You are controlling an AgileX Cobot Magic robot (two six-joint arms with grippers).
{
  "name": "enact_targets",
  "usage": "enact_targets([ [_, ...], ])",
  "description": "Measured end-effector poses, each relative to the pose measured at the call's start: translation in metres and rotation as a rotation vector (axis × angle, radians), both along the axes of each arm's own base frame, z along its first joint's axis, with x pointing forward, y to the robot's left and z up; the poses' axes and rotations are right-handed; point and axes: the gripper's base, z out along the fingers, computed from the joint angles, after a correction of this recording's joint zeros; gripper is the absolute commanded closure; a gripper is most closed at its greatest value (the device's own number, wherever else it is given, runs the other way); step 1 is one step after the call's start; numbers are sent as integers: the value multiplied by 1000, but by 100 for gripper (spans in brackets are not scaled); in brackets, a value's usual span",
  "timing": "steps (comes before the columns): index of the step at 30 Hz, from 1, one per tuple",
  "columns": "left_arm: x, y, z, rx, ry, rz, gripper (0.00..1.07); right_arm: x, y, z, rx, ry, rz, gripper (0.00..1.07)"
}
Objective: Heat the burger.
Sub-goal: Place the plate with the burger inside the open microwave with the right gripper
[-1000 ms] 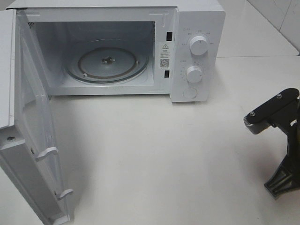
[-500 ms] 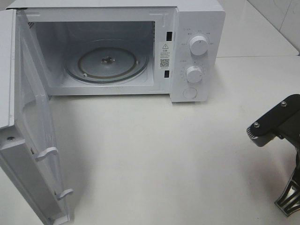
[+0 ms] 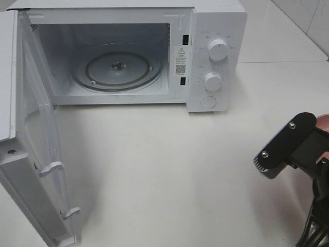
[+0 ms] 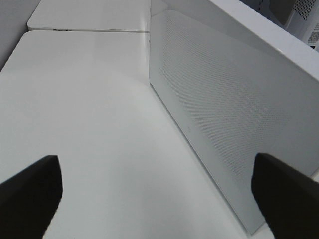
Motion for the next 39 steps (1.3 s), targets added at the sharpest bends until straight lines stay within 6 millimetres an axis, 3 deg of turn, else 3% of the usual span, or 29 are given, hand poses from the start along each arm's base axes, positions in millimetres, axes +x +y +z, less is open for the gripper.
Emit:
enact_targets([
  [18, 0, 0, 0, 0, 0, 0, 9, -15, 20, 3, -40, -39, 236, 107],
  [39, 0, 0, 0, 0, 0, 0, 9, -10, 33, 3, -45, -47, 514, 106],
])
